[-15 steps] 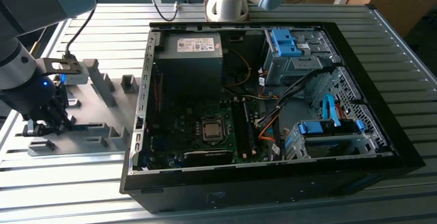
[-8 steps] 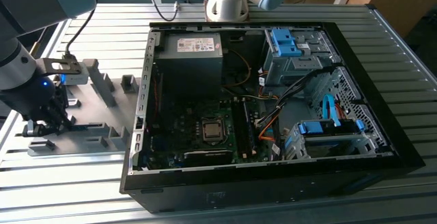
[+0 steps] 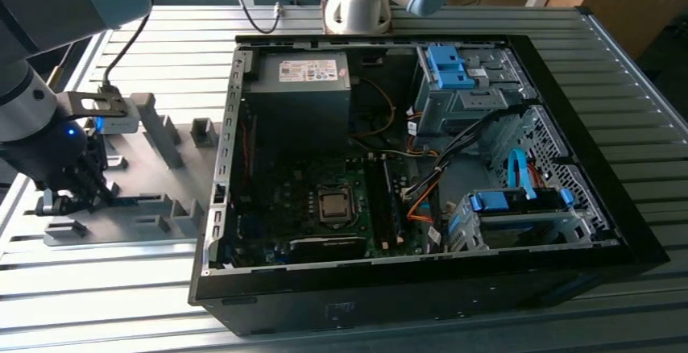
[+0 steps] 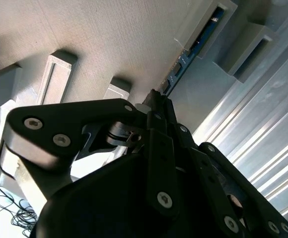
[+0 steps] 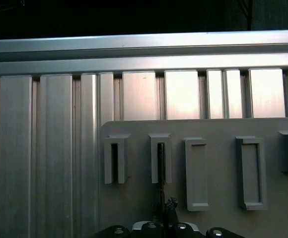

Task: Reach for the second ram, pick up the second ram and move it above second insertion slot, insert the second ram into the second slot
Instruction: 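Pick up the second ram and move it above second insertion slot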

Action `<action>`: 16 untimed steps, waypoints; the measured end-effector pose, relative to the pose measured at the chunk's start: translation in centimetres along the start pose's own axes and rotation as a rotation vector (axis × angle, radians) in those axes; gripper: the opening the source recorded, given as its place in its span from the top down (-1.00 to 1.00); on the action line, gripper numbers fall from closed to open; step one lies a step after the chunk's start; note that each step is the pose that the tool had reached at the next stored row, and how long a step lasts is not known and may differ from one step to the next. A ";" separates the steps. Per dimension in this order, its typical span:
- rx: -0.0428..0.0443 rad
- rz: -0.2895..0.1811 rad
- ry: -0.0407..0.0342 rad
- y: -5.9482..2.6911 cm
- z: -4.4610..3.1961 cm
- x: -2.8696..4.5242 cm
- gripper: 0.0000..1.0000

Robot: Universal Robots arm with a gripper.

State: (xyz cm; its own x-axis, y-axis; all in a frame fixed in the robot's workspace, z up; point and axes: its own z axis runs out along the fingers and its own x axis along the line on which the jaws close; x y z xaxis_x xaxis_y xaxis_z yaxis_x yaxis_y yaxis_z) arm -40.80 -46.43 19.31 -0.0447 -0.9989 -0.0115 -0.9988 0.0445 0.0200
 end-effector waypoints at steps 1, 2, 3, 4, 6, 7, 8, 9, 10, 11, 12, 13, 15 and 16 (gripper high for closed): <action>0.0000 0.000 0.0000 0.00 0.00 0.00 0.73; 0.0000 0.000 0.0000 0.00 0.00 0.00 0.73; 0.0000 0.000 0.0000 0.00 0.00 0.00 0.73; 0.0000 0.000 0.0000 0.00 0.00 0.00 0.73; 0.0000 0.000 -0.0001 0.00 0.00 0.00 0.73; 0.0002 0.000 -0.0002 0.00 -0.01 0.00 0.73; 0.0000 0.000 0.0000 0.00 -0.07 0.00 0.73; -0.0002 0.000 0.0001 0.01 -0.16 0.00 0.73; -0.0001 0.000 0.0001 0.01 -0.26 0.00 0.73; 0.0000 0.000 0.0000 0.01 -0.36 0.00 0.73; 0.0000 0.000 0.0000 0.01 -0.47 0.00 0.73; 0.0000 0.000 0.0000 0.01 -0.57 0.00 0.73; 0.0000 0.000 0.0000 0.01 -0.77 -0.01 0.73; 0.0000 0.000 0.0000 0.02 -0.86 -0.01 0.73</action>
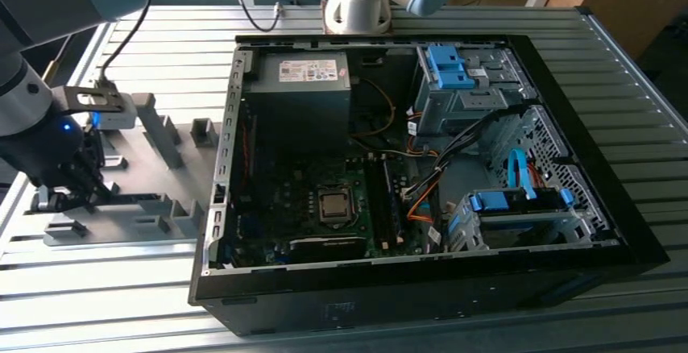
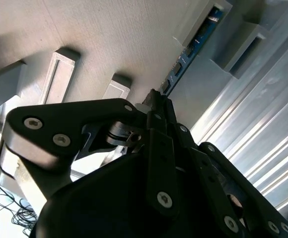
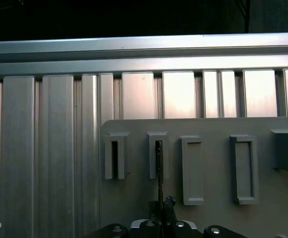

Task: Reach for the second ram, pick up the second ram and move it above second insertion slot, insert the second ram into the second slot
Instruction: 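Pick up the second ram and move it above second insertion slot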

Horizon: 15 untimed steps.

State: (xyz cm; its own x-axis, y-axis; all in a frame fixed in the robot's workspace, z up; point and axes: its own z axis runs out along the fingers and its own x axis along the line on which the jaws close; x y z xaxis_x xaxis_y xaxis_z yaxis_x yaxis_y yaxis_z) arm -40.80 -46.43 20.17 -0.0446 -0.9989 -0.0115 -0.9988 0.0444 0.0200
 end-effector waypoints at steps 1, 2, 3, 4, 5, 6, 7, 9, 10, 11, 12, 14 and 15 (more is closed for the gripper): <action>0.0000 0.000 0.0000 0.00 -0.06 0.00 0.73; 0.0002 0.000 -0.0002 0.00 -0.06 0.00 0.73; 0.0004 0.000 -0.0003 0.00 -0.06 0.00 0.73; 0.0002 0.000 -0.0002 0.00 -0.08 0.00 0.73; 0.0000 0.000 0.0000 0.00 -0.10 0.00 0.73; 0.0000 0.000 0.0000 0.00 -0.11 0.00 0.73; 0.0000 0.000 0.0000 0.00 -0.19 0.00 0.73; 0.0000 0.000 0.0000 0.00 -0.24 0.00 0.73; 0.0000 0.000 0.0000 0.00 -0.25 0.00 0.73; 0.0000 0.000 0.0001 0.00 -0.27 0.00 0.73; -0.0001 0.000 0.0001 0.01 -0.31 0.00 0.73; -0.0001 0.000 0.0001 0.01 -0.37 0.00 0.73; 0.0000 0.000 0.0000 0.01 -0.40 0.00 0.73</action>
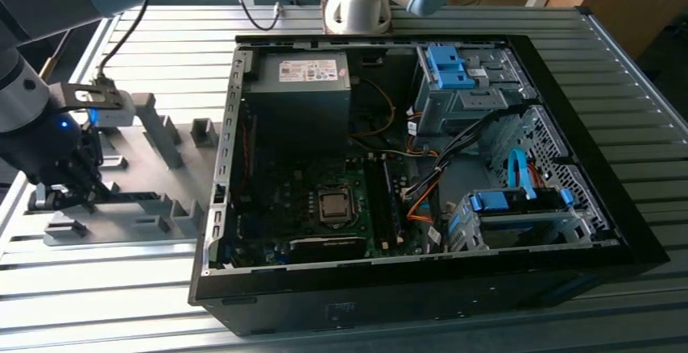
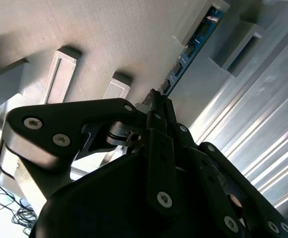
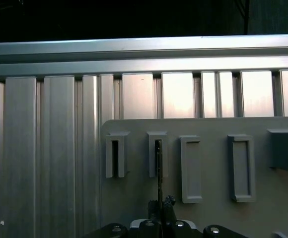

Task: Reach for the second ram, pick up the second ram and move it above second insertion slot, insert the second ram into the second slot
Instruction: 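Pick up the second ram and move it above second insertion slot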

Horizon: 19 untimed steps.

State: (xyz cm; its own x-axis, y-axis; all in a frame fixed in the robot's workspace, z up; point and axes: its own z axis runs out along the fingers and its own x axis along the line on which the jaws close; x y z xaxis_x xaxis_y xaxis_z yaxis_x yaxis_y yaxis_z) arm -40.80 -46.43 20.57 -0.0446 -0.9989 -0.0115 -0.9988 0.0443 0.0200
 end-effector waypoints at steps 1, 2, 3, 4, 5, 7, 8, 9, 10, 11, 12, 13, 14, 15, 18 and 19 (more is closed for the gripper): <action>-0.0001 0.000 0.0001 0.00 -0.05 0.00 0.73; -0.0001 0.000 0.0001 0.00 -0.09 0.00 0.73; -0.0001 0.000 0.0001 0.00 -0.15 0.00 0.73; -0.0001 0.000 0.0001 0.01 -0.20 0.00 0.73; 0.0001 0.000 -0.0001 0.01 -0.23 0.00 0.73; 0.0000 0.000 0.0001 0.01 -0.33 0.00 0.73; 0.0000 0.000 0.0000 0.01 -0.38 0.00 0.73; 0.0000 0.000 0.0000 0.01 -0.43 -0.01 0.73; 0.0001 0.000 0.0000 0.01 -0.47 -0.01 0.73; 0.0001 0.000 -0.0001 0.01 -0.51 -0.01 0.73; 0.0001 0.000 0.0000 0.01 -0.55 -0.01 0.73; 0.0000 0.000 0.0000 0.01 -0.58 -0.01 0.73; 0.0000 0.000 0.0000 0.01 -0.61 -0.01 0.73; 0.0000 0.000 0.0000 0.01 -0.63 -0.01 0.73; -0.0002 0.000 0.0001 0.02 -0.81 -0.01 0.73; -0.0001 0.000 0.0001 0.02 -0.90 -0.01 0.73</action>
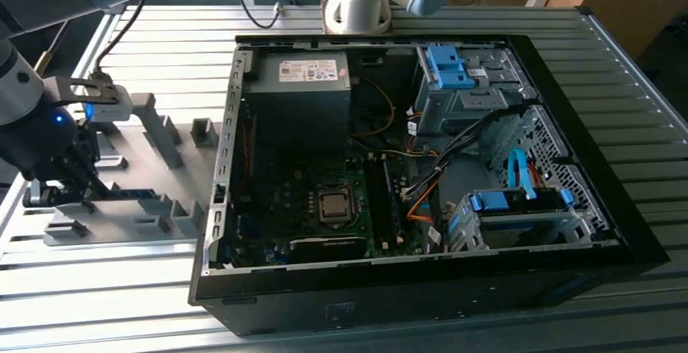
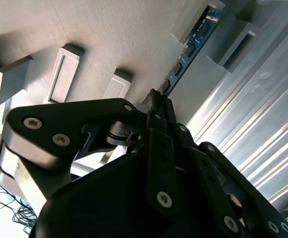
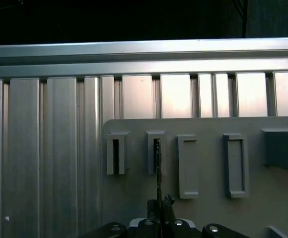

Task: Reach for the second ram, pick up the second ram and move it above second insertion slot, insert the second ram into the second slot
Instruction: 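Pick up the second ram and move it above second insertion slot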

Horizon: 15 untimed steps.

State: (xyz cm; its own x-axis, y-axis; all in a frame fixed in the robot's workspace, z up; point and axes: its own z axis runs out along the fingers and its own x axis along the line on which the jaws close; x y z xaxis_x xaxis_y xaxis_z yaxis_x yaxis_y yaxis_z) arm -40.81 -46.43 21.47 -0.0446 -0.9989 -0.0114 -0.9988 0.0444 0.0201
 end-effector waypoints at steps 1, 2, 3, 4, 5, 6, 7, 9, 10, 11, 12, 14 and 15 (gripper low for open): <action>0.0001 0.000 -0.0001 0.00 -0.04 0.00 0.73; 0.0002 0.000 -0.0001 0.00 -0.09 0.00 0.73; 0.0002 0.000 -0.0001 0.00 -0.13 0.00 0.73; 0.0002 0.000 -0.0001 0.00 -0.17 0.00 0.73; 0.0002 0.000 -0.0002 0.00 -0.19 0.00 0.73; 0.0003 0.000 -0.0002 0.00 -0.21 0.00 0.73; 0.0002 0.000 -0.0001 0.00 -0.25 0.00 0.73; 0.0002 0.000 -0.0001 0.00 -0.29 0.00 0.73; 0.0002 0.000 -0.0001 0.00 -0.31 -0.01 0.73; 0.0002 0.000 -0.0001 0.00 -0.33 0.00 0.73; 0.0001 0.000 -0.0001 0.00 -0.36 -0.01 0.73; 0.0000 0.000 0.0000 0.01 -0.44 -0.01 0.73; 0.0000 0.000 0.0000 0.01 -0.49 -0.01 0.73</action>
State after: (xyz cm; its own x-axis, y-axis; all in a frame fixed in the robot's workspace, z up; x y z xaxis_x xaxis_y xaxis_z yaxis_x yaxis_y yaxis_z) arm -40.81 -46.43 21.96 -0.0446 -0.9989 -0.0113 -0.9988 0.0444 0.0201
